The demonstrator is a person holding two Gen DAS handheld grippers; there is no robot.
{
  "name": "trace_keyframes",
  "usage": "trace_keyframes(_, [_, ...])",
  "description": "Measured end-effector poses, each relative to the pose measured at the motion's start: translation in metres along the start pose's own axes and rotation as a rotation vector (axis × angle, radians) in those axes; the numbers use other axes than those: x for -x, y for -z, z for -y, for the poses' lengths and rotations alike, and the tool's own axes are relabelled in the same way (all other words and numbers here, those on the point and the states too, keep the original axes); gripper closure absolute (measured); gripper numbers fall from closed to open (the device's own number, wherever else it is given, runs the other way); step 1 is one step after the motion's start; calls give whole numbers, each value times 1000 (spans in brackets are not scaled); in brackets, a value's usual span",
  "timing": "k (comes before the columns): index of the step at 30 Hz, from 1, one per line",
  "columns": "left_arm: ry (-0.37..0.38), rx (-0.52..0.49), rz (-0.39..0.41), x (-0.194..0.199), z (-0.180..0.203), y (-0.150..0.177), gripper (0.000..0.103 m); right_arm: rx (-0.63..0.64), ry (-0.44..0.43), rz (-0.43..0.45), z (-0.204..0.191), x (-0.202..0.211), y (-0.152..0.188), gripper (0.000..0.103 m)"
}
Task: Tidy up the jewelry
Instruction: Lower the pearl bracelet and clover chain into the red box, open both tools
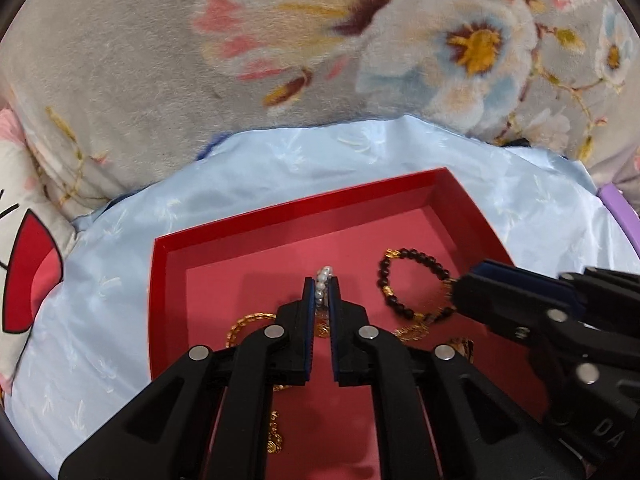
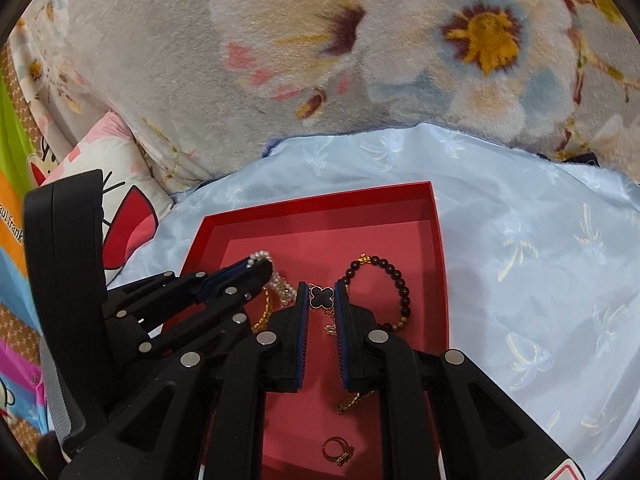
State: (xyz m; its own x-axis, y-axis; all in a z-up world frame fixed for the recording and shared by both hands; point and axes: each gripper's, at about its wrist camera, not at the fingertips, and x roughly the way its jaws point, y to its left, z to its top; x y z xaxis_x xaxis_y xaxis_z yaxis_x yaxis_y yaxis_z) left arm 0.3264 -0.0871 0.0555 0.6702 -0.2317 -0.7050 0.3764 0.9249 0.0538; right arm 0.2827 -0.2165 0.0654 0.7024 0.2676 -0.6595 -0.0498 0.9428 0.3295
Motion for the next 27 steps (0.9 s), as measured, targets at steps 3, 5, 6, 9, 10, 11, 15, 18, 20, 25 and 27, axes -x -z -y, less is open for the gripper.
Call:
trace_keyframes(3, [27, 72, -25, -5, -10, -1, 76, 13, 10, -29, 1, -8, 4, 91])
trace_keyframes(5, [9, 91, -14, -3, -14, 0, 72, 27, 16, -51, -1, -15, 10, 91])
trace_keyframes(6, [2, 93, -7, -2, -16, 0, 72, 33, 16, -58, -2, -17, 12, 91])
trace_keyframes(9, [11, 114, -1, 5, -22, 3, 70, 45, 10, -82, -6, -24, 17, 90])
trace_keyframes(10, [16, 121, 4, 9, -25, 4, 67, 52, 7, -87, -8, -26, 19, 90])
trace_keyframes(11, [17, 126, 10, 13, -27, 6, 63, 57, 7, -87, -9, -27, 20, 90])
trace_keyframes(15, [17, 142, 36, 28, -33, 9, 62, 68, 10, -88, -11, -27, 25, 90])
trace_keyframes(18, [10, 144, 47, 37, -34, 13, 62, 57, 3, -73, -7, -19, 27, 90])
trace_keyframes(20, [1, 140, 48, 44, -35, 17, 62, 51, -1, -56, -4, -9, 27, 89])
trace_keyframes(25, [6, 136, 64, 69, -34, 35, 58, 43, -6, -4, 3, 24, 35, 87])
trace_keyframes(27, [-8, 126, 76, 82, -33, 44, 58, 49, 2, 20, 7, 41, 44, 86])
